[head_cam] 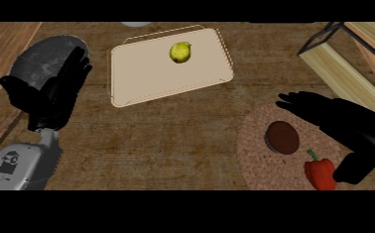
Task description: Pick the cupcake from the placemat and place it in the tiered shelf
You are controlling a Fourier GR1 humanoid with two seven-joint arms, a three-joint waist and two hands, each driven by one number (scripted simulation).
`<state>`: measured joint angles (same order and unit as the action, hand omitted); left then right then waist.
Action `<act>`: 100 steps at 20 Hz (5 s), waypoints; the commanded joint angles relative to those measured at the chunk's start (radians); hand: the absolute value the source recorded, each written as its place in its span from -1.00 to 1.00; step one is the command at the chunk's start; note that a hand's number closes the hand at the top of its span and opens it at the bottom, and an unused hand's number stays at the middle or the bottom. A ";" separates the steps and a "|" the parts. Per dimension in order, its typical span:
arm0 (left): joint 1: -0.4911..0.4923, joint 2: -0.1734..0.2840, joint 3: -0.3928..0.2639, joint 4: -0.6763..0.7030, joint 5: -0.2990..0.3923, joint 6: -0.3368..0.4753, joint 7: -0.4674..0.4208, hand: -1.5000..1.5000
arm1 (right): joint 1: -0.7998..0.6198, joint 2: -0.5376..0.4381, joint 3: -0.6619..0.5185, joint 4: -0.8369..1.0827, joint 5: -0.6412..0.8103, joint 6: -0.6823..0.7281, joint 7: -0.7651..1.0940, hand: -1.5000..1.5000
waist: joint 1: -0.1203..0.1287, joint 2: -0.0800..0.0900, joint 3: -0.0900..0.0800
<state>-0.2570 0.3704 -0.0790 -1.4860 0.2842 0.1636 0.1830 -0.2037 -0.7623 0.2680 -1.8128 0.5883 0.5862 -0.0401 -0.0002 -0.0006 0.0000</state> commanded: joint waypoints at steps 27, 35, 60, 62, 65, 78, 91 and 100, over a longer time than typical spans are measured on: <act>0.043 -0.104 0.107 -0.102 -0.129 -0.106 0.080 0.00 | 0.024 0.311 -0.026 0.305 0.414 -0.092 -0.200 -1.00 | 0.005 0.000 0.000; -0.042 -0.143 0.142 0.061 -0.166 -0.124 0.011 0.00 | 0.007 0.348 -0.020 0.415 0.496 -0.109 -0.265 1.00 | -0.001 0.001 0.000; 0.057 -0.113 0.187 -0.053 -0.138 -0.169 0.051 0.00 | 0.443 0.759 0.104 -0.311 0.367 -0.293 0.178 1.00 | -0.023 -0.008 0.000; 0.021 -0.132 0.178 -0.044 -0.159 -0.137 0.050 0.00 | 0.391 0.760 0.086 -0.429 0.331 -0.281 0.254 1.00 | -0.023 -0.006 -0.001; 0.023 -0.141 0.178 -0.002 -0.155 -0.153 0.018 0.00 | 0.415 0.761 0.065 -0.560 0.296 -0.309 0.312 1.00 | -0.023 -0.002 -0.001; 0.036 -0.128 0.192 -0.025 -0.151 -0.170 0.031 0.00 | -0.113 0.672 -0.504 -0.612 0.066 0.032 0.651 1.00 | -0.010 -0.001 0.000; 0.049 -0.160 0.168 -0.090 -0.176 -0.143 0.069 0.00 | -0.384 0.342 -1.000 -0.125 -0.204 0.059 0.611 1.00 | 0.001 -0.002 0.000; 0.018 -0.168 0.169 -0.071 -0.174 -0.156 0.078 0.00 | -0.300 0.114 -1.106 0.324 -0.179 -0.065 0.235 1.00 | 0.006 0.003 0.001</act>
<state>-0.2300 0.2039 0.0844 -1.5516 0.0991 0.0126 0.2433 -0.4997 -0.5465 -0.7947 -1.6822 0.4136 0.5578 0.3149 0.0020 0.0011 0.0006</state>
